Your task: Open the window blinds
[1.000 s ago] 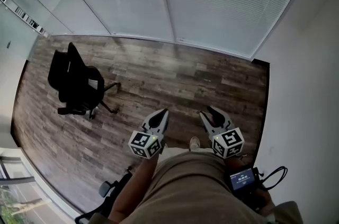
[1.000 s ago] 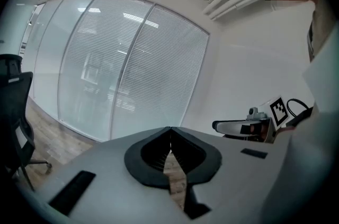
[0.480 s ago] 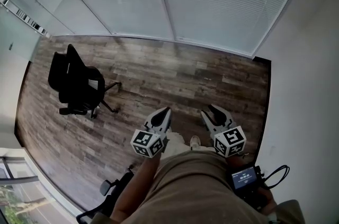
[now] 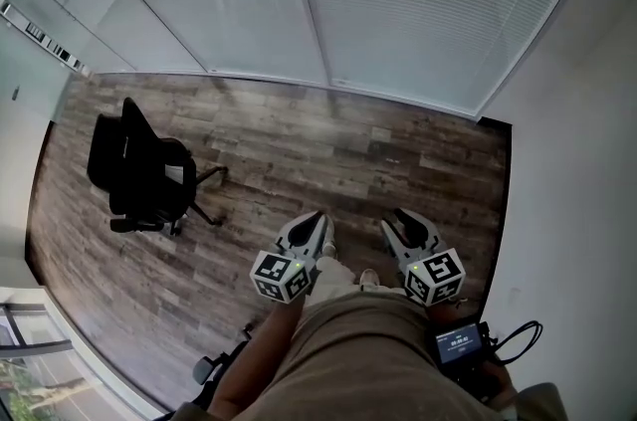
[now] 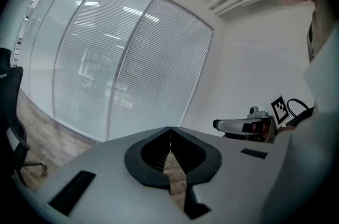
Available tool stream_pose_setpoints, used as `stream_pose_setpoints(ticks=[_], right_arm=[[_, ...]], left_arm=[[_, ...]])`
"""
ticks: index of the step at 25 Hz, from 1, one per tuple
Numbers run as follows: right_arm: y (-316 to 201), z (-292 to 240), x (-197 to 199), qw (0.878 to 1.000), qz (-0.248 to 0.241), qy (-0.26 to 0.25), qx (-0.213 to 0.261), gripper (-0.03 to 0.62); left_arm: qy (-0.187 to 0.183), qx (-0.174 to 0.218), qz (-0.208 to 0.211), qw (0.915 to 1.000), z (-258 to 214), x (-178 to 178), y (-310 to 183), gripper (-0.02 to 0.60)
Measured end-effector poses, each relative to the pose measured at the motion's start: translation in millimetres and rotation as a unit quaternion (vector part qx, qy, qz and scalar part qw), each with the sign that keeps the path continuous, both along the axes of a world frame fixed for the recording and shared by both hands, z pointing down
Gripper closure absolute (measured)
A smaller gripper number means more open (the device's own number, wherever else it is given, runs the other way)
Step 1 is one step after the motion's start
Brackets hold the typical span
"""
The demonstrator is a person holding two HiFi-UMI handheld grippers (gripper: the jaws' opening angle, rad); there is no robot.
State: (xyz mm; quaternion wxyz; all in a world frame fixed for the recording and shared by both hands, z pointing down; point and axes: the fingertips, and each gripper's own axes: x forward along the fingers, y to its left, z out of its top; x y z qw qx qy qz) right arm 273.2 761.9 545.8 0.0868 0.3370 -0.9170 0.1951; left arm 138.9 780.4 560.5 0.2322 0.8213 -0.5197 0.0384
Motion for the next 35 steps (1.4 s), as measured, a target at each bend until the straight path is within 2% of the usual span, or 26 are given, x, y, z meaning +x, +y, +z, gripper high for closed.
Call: stream_pose_setpoints(ticks=[9,21,35], right_arm=[[-77,-4,-78,1.000,0.005,-0.003,-0.007,0.473],[-166,-5,-171,0.999,0.039,-0.003,-0.006,0.473],[-228,2,-223,0.998,0.059,0.001,0.001,0.473]], left_arm=[[0.002,0.001,0.006,1.0000,-8,-80,-85,0.565],[0.009,0.002,0.026,0.9996,-9,-182,-175,0.565],[0.017,0.022,0.044,0.9987,-5,-241,-248,0.565]])
